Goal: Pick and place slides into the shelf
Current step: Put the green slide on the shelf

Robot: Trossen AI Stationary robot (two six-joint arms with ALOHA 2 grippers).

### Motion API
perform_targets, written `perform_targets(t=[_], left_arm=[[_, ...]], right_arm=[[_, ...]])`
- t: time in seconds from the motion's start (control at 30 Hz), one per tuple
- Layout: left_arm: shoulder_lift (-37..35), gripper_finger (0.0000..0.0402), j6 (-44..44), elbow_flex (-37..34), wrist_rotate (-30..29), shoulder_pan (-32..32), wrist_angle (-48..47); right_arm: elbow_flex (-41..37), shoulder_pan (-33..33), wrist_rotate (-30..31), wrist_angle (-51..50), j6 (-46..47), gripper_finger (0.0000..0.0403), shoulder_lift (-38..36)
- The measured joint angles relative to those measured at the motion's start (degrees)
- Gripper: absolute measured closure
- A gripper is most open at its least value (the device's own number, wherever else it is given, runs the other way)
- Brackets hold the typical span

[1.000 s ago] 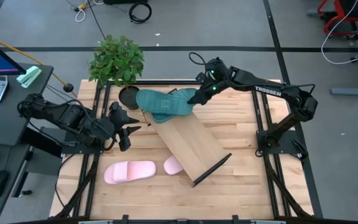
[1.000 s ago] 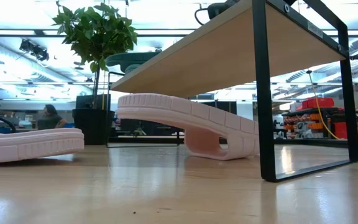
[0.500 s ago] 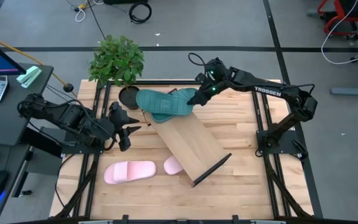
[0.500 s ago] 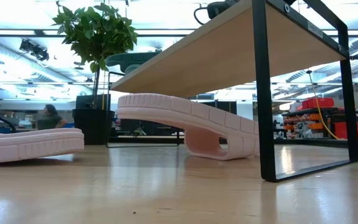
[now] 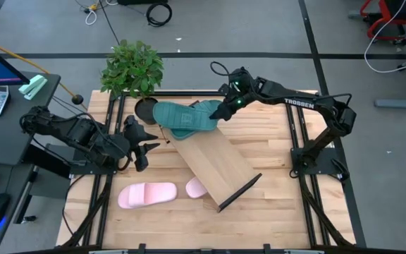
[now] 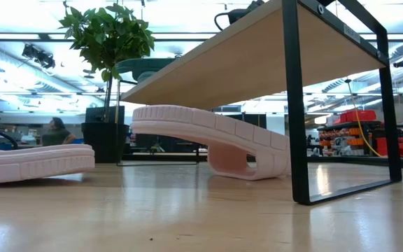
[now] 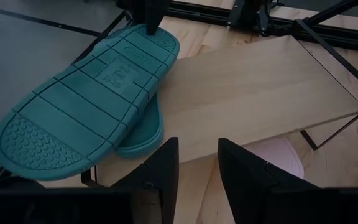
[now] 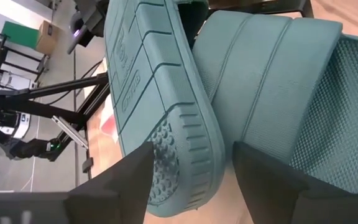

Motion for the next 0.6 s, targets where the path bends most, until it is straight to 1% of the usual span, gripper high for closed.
perform_targets(t=[0.27, 0.53, 0.6], left_arm=[[0.0, 0.0281, 0.0, 0.0, 0.0, 0.0, -0.2], [0.0, 0.0283, 0.0, 0.0, 0.0, 0.0, -0.4], [0.0, 0.0281, 0.0, 0.0, 0.0, 0.0, -0.5]], right_arm=[[0.0, 0.5, -0.5, 0.5, -0.9, 0.0267, -0.1], [0.0, 0.4, -1.0, 0.6, -3.2, 0.0333, -0.1], [0.0, 0.4, -1.0, 0.6, -3.9, 0.0342, -0.1]])
